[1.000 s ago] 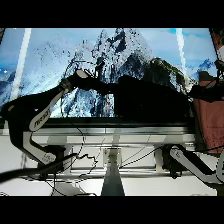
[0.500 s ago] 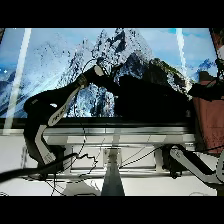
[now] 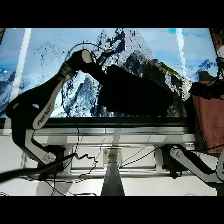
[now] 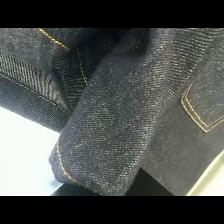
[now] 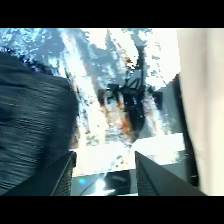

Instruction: Fold the clothes and pants, and hang the long-sleeved shirts on hangers.

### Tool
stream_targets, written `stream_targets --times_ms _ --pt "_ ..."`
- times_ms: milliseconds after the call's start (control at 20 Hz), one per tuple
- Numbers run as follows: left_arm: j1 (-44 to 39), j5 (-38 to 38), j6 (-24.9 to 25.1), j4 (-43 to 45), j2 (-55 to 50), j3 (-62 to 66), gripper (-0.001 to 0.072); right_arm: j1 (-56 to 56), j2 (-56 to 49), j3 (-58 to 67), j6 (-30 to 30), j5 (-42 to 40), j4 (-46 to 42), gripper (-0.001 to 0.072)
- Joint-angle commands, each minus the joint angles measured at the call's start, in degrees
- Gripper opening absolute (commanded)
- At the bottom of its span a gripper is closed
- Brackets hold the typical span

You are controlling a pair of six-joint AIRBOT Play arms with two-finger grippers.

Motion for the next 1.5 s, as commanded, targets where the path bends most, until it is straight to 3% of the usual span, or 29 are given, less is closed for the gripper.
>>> stream_targets --times_ms 0,50,150,200,250,300,350,550,750,950,1100,1350,1450 --pt "5.6 -7.3 -1.2 5.7 4.3 0.2 0.001 0.0 -1.3 -3.5 -5.4 0.0 8.7 0.0406" --pt "6.6 -7.6 -1.5 5.7 4.7 0.2 0.0011 0.0 -2.0 -5.8 -6.9 0.0 13.0 0.042" --pt "7.5 -7.6 -3.4 5.7 4.5 0.2 0.0015 0.0 -3.8 -11.4 -7.3 -0.9 21.5 0.0612" --pt "7.5 -7.6 -3.7 5.5 4.3 0.1 0.0077 0.0 -4.8 -14.1 -7.3 -2.0 24.8 0.0686" --pt "7.4 -7.6 -3.7 5.2 4.0 0.1 0.0262 0.0 -5.8 -16.4 -7.2 -2.9 28.0 0.0689" --pt "7.1 -7.6 -3.7 4.6 3.8 0.1 0.0393 0.0 -7.0 -18.6 -7.2 -3.7 31.7 0.0688" --pt "6.8 -7.5 -3.7 4.2 3.5 0.1 0.0427 0.0 -8.2 -20.4 -7.2 -4.8 35.7 0.0689" --pt "6.0 -7.6 -3.7 4.2 2.5 0.1 0.0427 4.4 -12.3 -22.1 -7.3 -9.2 44.6 0.0688" --pt "5.6 -7.6 -3.7 4.2 2.3 0.1 0.0426 13.5 -13.7 -22.1 -7.3 -18.9 53.5 0.0688" --pt "5.6 -7.6 -3.7 4.2 2.3 0.1 0.0426 19.5 -13.7 -22.0 -7.3 -25.1 54.2 0.068" --pt "5.6 -7.6 -3.7 4.2 2.3 0.1 0.0426 18.5 -13.6 -19.7 -7.3 -22.3 50.6 0.0681" --pt "5.6 -7.6 -3.7 4.2 2.3 0.1 0.0426 11.8 -13.6 -12.9 -7.1 -10.6 49.0 0.0681" --pt "5.6 -7.5 -3.7 4.2 2.3 0.1 0.0426 10.5 -13.6 -11.7 -4.6 -8.1 46.9 0.0681"
